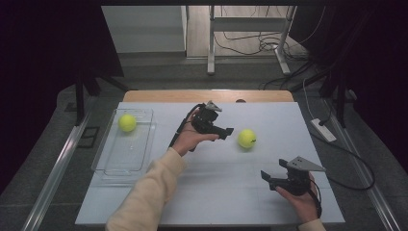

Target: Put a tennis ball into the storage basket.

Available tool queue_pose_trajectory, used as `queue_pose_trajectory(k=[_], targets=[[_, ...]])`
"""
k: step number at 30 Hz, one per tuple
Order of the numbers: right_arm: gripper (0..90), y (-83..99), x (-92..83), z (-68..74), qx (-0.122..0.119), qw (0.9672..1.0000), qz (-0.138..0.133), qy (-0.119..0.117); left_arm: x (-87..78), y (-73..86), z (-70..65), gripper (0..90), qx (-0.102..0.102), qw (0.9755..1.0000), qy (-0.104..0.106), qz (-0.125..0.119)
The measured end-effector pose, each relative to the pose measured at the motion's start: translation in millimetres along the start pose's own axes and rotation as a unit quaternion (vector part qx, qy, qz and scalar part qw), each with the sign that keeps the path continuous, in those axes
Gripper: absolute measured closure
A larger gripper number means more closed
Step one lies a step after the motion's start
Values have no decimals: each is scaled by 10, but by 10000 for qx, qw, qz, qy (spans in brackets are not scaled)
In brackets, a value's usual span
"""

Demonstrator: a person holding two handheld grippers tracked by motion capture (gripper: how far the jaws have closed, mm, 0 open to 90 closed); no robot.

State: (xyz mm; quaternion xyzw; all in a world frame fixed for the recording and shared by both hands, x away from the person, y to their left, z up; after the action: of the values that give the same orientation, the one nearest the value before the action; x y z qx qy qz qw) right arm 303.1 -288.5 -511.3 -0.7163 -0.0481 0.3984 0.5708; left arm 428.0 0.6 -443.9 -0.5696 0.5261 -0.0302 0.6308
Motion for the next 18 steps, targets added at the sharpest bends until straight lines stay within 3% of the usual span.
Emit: queue_pose_trajectory(k=[18], targets=[[123,0,6,-1,11,10000,-3,-17,200,-73,-43,151,40,9998,109,135]])
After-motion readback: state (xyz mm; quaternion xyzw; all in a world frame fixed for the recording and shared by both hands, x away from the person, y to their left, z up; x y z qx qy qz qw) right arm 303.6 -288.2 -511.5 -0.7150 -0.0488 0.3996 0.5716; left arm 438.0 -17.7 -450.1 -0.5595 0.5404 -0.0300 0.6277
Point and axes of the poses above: each handheld gripper's, and its own axes: x roughly forward along the jaws, y roughly out of its underside, z roughly to its left, the point moved 2 cm from there along x, roughly forward along the jaws, and after that the axes turned 6 degrees about -x, right-handed, at the moved point
